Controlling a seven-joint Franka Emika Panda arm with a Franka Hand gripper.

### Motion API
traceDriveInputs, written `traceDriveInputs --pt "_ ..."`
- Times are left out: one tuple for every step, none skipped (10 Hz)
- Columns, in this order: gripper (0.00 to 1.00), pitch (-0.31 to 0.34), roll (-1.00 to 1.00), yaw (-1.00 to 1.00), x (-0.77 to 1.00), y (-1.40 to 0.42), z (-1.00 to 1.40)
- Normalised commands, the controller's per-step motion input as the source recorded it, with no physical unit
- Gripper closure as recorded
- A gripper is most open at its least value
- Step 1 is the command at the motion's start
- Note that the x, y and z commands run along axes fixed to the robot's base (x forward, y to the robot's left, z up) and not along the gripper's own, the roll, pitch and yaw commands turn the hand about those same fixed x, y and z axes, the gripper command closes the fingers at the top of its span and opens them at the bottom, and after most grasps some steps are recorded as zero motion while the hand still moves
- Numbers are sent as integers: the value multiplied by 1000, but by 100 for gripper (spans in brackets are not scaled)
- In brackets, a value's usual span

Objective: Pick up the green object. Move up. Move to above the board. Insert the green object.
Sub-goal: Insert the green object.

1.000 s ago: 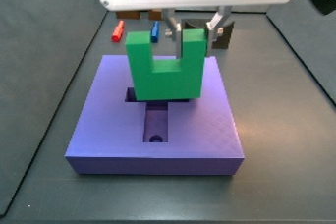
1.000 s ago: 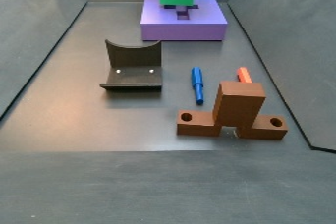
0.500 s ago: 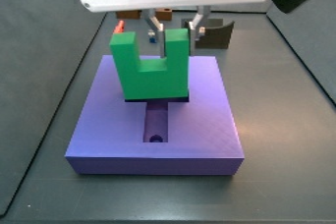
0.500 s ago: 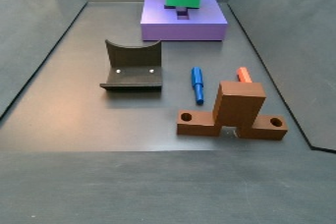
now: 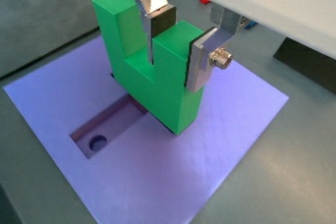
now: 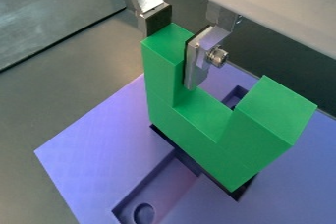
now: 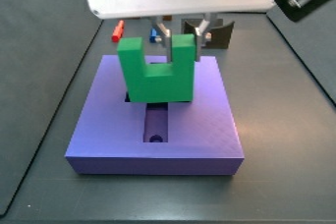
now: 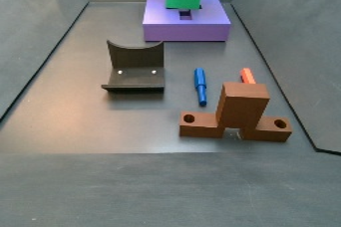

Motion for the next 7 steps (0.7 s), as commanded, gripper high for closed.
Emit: traceDriveInputs --pt "100 11 3 -23 0 186 -106" --pt "100 16 0 -86 0 89 -63" --pt "100 3 0 -146 -151 14 -54" --pt "100 0 0 -123 -274 0 -11" --pt "100 0 43 -9 -131 -189 0" --pt "100 0 16 0 -131 -169 -3" --pt "100 -6 -26 0 -123 0 0"
